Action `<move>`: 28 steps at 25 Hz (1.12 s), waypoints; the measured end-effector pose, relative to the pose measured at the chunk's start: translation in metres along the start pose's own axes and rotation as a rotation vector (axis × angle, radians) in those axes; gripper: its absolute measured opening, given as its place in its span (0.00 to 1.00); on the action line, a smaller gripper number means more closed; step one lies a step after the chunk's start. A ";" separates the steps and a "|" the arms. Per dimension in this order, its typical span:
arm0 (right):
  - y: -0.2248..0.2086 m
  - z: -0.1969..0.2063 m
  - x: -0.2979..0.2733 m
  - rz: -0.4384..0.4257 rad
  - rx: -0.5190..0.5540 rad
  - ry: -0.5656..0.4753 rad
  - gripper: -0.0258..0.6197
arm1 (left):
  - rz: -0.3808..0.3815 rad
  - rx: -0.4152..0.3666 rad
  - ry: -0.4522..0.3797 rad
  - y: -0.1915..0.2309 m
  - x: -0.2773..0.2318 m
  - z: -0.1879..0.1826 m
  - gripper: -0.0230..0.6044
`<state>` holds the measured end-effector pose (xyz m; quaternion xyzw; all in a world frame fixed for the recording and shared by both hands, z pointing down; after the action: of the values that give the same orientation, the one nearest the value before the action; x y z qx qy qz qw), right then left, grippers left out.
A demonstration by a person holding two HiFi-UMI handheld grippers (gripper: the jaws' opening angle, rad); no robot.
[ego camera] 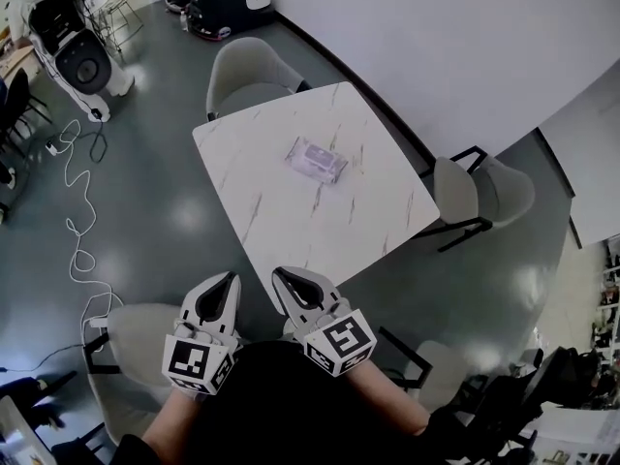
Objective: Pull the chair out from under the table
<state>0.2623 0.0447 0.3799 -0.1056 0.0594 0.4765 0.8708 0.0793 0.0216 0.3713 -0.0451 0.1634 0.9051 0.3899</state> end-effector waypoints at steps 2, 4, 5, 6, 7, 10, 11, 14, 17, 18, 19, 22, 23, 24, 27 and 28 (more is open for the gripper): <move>-0.003 0.000 0.001 0.008 -0.002 0.000 0.07 | 0.008 0.005 0.021 -0.003 -0.005 0.001 0.05; -0.006 0.001 0.001 0.010 -0.003 0.000 0.07 | 0.012 0.010 0.033 -0.004 -0.010 0.003 0.05; -0.008 0.002 0.001 0.011 -0.002 0.001 0.07 | 0.013 0.012 0.038 -0.005 -0.013 0.004 0.05; -0.010 0.002 0.001 0.014 -0.001 0.003 0.07 | 0.014 0.014 0.043 -0.006 -0.016 0.005 0.05; -0.012 0.003 0.002 0.018 0.004 0.007 0.07 | 0.014 0.017 0.049 -0.006 -0.018 0.007 0.05; -0.013 0.000 0.003 0.019 0.031 0.015 0.07 | 0.016 0.027 0.064 -0.006 -0.022 0.007 0.05; -0.013 -0.001 0.002 0.017 0.038 0.015 0.07 | 0.014 0.030 0.067 -0.005 -0.023 0.006 0.05; -0.014 -0.001 -0.001 0.011 0.045 0.020 0.07 | 0.010 0.041 0.078 -0.003 -0.028 0.007 0.05; -0.018 0.002 -0.001 0.015 0.038 0.029 0.07 | 0.024 0.043 0.087 -0.007 -0.034 0.009 0.05; -0.019 0.002 -0.001 0.018 0.036 0.030 0.07 | 0.029 0.039 0.090 -0.008 -0.035 0.010 0.05; -0.020 0.003 -0.001 0.021 0.033 0.031 0.07 | 0.035 0.036 0.093 -0.009 -0.037 0.009 0.05; -0.022 0.001 -0.002 0.029 0.031 0.030 0.07 | 0.044 0.033 0.096 -0.008 -0.040 0.007 0.05; -0.022 0.000 -0.002 0.031 0.030 0.029 0.07 | 0.045 0.033 0.097 -0.009 -0.041 0.006 0.05; -0.022 0.000 -0.001 0.033 0.029 0.028 0.07 | 0.046 0.033 0.098 -0.009 -0.040 0.006 0.05; -0.021 0.001 0.000 0.034 0.027 0.031 0.07 | 0.047 0.035 0.105 -0.008 -0.040 0.009 0.05; -0.021 0.002 0.000 0.033 0.026 0.032 0.07 | 0.047 0.039 0.107 -0.007 -0.040 0.010 0.05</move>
<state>0.2796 0.0338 0.3842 -0.1011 0.0813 0.4884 0.8629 0.1127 0.0020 0.3868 -0.0822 0.2025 0.9071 0.3599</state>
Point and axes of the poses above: the fingertips, and each gripper's own axes: x backward along the fingers, y to its left, z out of its underside, the point moved 9 cm from there along x, backward along the fingers, and after that the axes turned 4 degrees about x, right-handed, at the moved point
